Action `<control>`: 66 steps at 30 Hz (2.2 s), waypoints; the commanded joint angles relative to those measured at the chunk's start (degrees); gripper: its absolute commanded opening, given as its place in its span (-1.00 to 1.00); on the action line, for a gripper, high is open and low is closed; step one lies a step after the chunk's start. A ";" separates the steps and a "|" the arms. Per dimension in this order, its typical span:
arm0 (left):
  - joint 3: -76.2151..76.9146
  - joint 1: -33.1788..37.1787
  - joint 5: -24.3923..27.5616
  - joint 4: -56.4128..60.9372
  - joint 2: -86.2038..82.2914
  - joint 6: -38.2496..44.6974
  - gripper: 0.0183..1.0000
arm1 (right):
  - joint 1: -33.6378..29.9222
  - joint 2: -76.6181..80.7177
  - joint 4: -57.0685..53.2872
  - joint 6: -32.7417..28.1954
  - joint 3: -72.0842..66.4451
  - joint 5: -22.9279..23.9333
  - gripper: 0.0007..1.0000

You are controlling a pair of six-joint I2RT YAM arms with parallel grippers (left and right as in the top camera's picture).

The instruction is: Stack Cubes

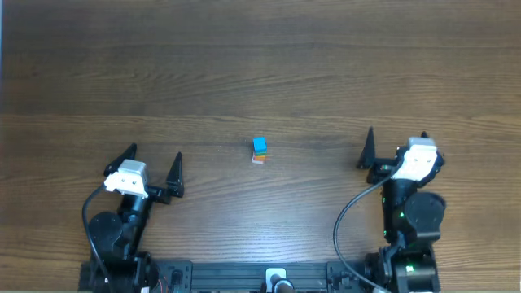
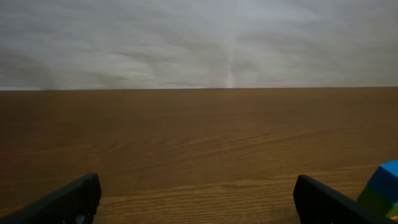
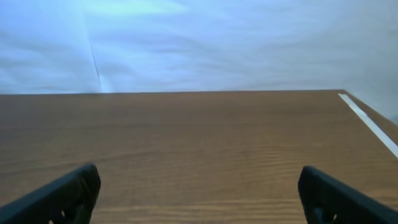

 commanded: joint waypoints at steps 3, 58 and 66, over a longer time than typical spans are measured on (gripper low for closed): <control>-0.42 0.28 0.31 0.15 -0.33 0.83 1.00 | -0.11 -10.84 2.64 -1.79 -8.24 -1.36 0.99; -0.42 0.28 0.33 0.15 -0.33 0.81 1.00 | 0.22 -17.51 -4.00 -3.02 -12.35 -0.87 0.98; -0.42 0.28 0.33 0.15 -0.33 0.83 1.00 | 0.22 -17.51 -4.00 -3.04 -12.35 -0.87 0.99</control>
